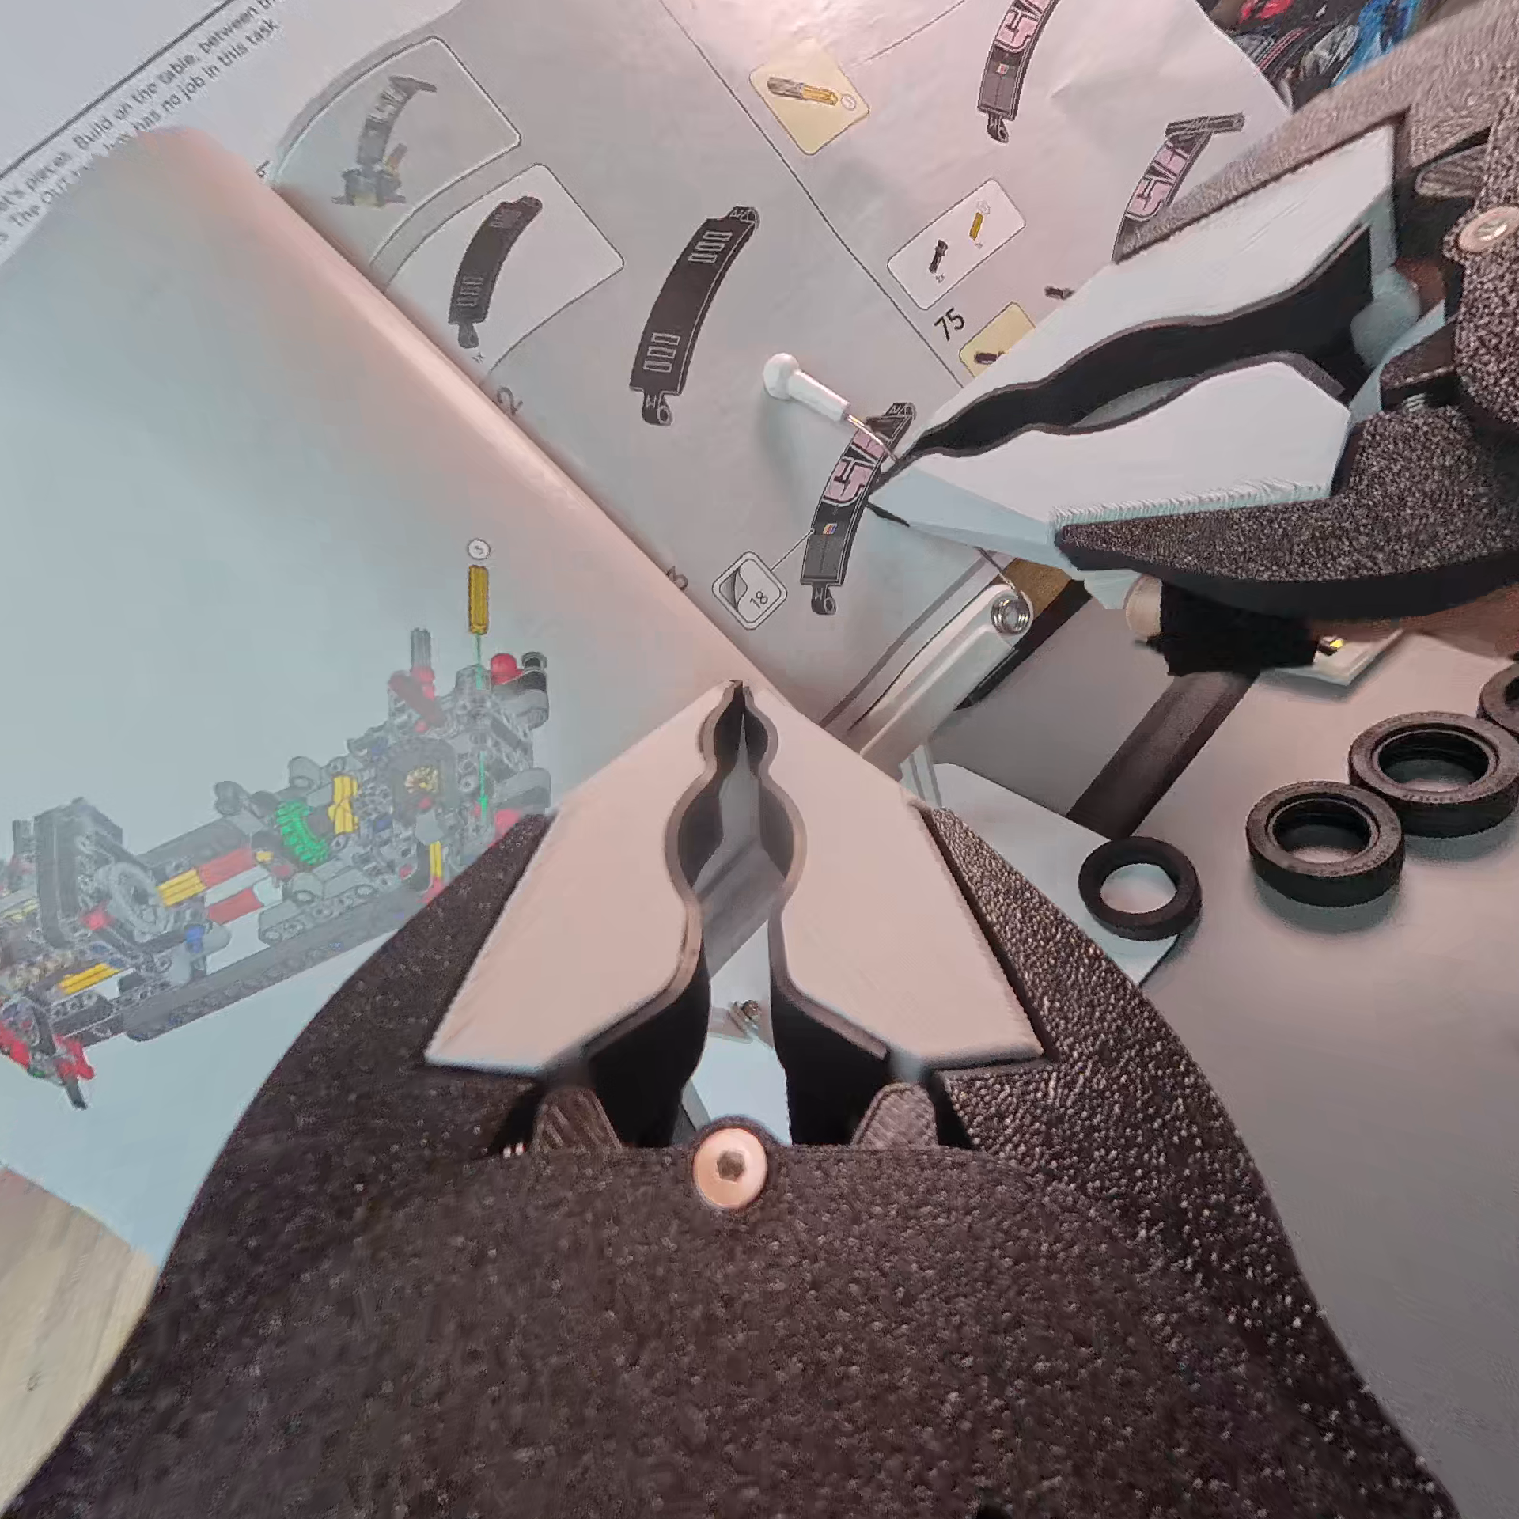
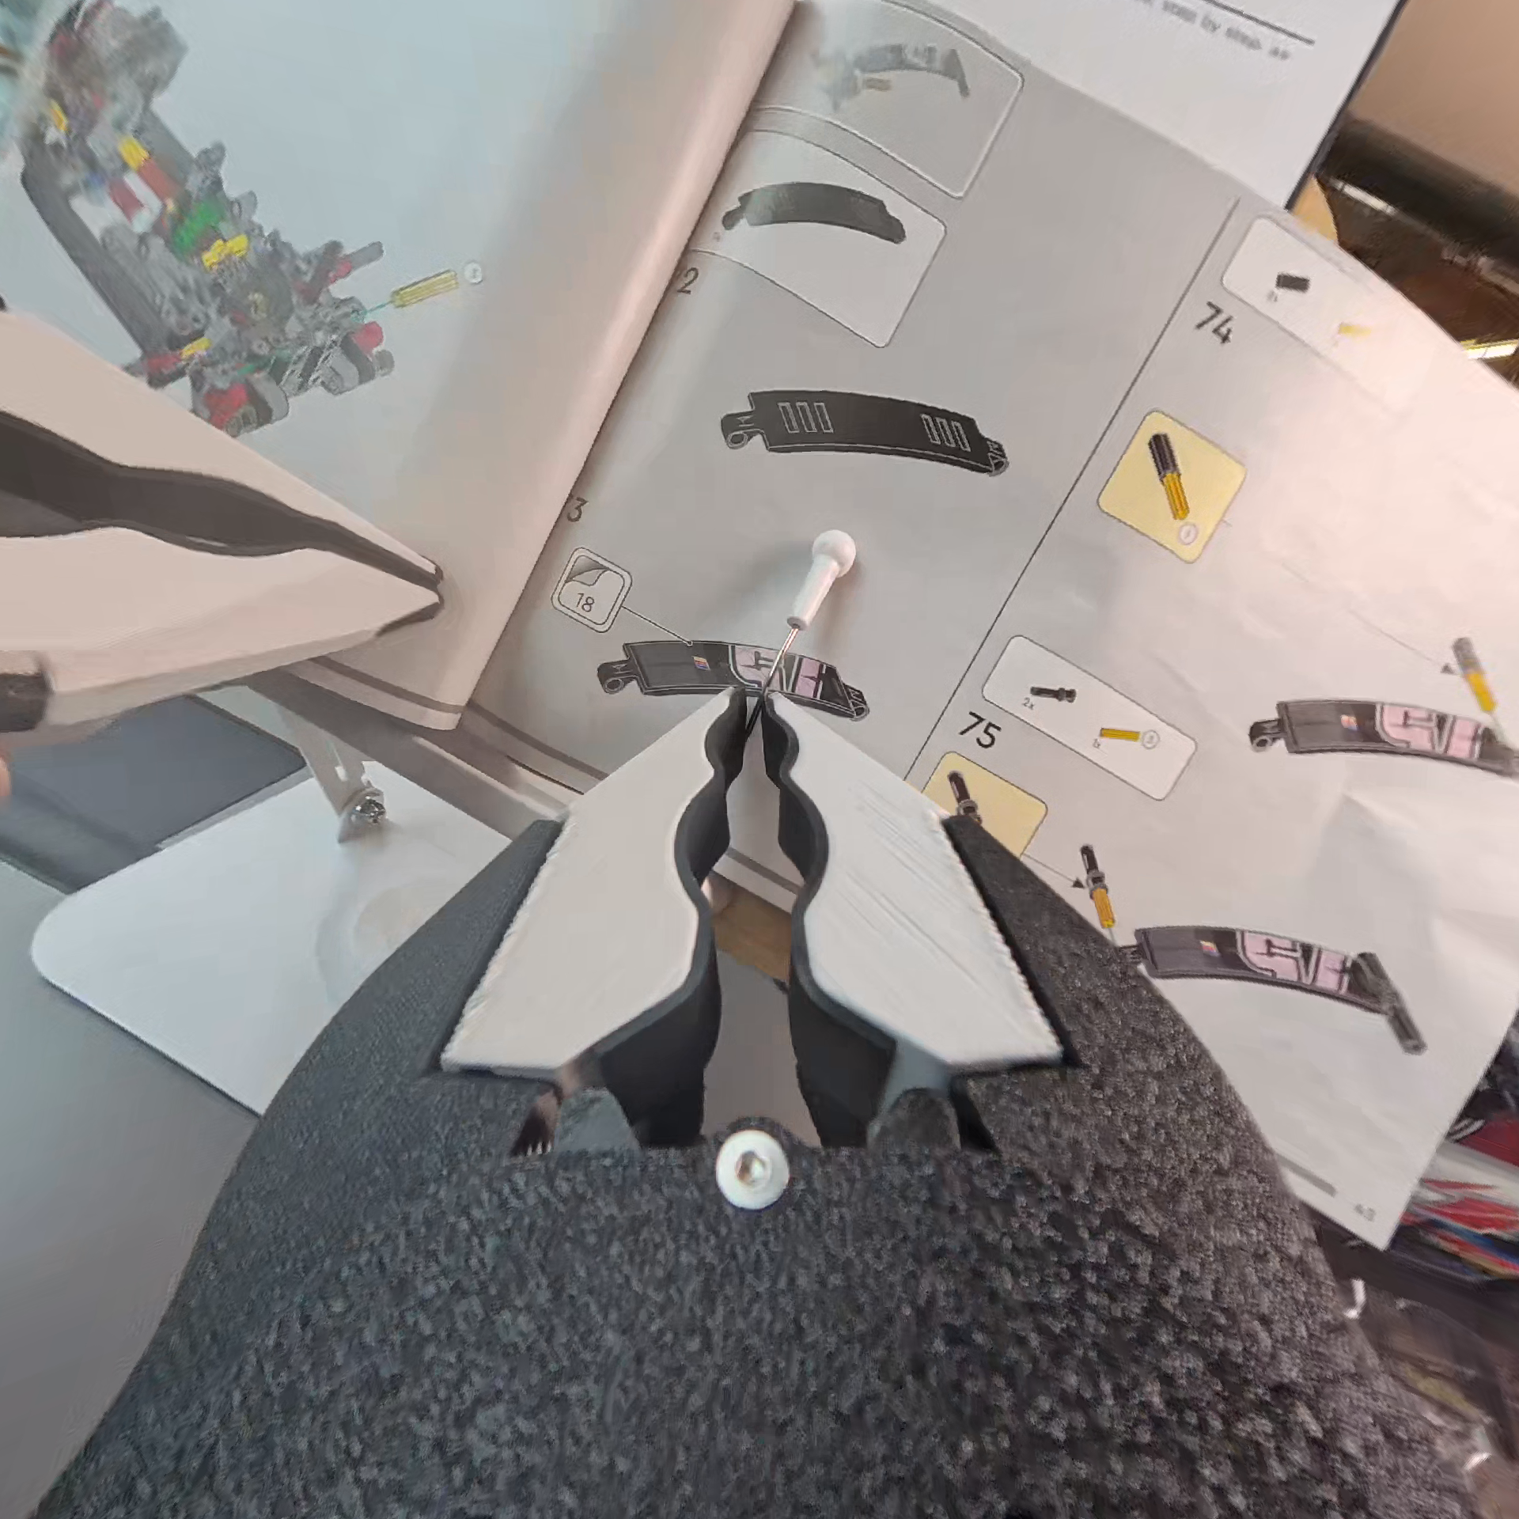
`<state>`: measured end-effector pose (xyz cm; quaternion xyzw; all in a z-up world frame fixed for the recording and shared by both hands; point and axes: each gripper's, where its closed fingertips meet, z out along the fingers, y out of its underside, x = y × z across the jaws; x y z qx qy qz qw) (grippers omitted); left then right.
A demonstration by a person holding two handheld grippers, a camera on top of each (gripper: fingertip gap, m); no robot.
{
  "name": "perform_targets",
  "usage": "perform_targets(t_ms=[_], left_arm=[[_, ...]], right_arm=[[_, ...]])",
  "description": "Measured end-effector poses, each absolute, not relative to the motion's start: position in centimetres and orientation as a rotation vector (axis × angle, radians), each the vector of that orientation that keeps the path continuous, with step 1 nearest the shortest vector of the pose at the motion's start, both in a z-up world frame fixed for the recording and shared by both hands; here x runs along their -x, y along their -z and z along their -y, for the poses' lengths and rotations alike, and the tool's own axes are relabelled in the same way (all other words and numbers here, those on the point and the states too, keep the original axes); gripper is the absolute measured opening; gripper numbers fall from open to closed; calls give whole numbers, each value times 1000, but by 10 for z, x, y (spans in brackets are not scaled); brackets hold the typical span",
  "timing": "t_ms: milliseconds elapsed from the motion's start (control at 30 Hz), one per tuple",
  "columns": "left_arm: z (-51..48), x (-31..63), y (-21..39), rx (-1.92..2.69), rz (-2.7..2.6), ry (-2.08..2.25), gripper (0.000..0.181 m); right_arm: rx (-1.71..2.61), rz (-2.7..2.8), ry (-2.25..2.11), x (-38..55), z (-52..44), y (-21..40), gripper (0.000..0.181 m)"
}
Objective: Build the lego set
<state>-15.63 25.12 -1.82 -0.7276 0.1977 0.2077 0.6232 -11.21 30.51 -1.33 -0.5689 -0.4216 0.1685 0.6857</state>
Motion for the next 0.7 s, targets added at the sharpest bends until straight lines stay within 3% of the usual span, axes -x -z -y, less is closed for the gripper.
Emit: perform_targets(t_ms=[133,267,700], left_arm=[[-239,188,23,1669,-418,-529,0],[-238,217,30,1722,-352,-518,0],[-234,230,37,1775,-305,-471,0]], right_arm=[[1003,1149,-181,122,-290,13,0],[718,1369,45,136,-273,21,0],[617,1522,27,141,-262,33,0]])
